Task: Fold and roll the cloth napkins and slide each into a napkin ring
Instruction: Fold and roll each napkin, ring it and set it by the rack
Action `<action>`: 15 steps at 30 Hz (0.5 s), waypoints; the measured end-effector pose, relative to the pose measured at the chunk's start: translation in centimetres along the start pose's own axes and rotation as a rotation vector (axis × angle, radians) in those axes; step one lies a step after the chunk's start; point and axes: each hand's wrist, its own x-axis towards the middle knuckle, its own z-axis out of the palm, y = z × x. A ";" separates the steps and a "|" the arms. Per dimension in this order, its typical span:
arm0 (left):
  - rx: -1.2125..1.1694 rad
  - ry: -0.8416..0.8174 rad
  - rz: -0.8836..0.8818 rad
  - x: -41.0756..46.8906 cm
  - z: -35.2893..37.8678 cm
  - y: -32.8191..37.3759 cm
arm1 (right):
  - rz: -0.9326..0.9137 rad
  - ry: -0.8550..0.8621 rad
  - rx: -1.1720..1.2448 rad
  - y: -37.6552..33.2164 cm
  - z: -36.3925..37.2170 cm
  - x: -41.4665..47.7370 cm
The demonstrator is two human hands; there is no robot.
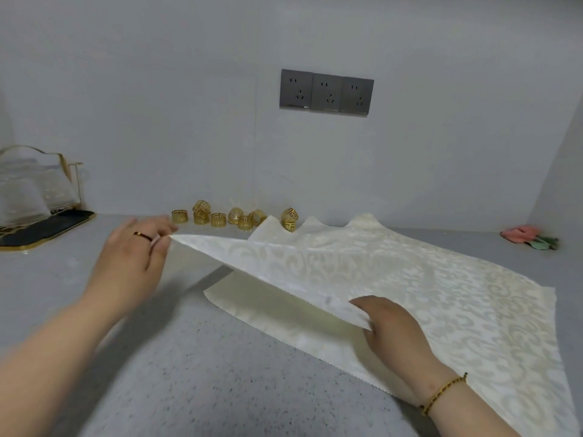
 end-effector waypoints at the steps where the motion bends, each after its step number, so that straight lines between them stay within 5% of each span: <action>1: -0.047 -0.031 -0.030 0.0 -1.2 -0.1 | 0.015 -0.067 0.008 0.0 -0.4 0.3; 9: -0.273 -0.423 -0.273 -6.4 -7.1 -4.6 | 0.172 -0.587 0.396 -0.4 -3.3 0.7; 15: -0.198 -0.608 -0.350 -7.4 -5.6 -5.1 | 0.189 -0.591 0.418 0.3 -5.0 1.1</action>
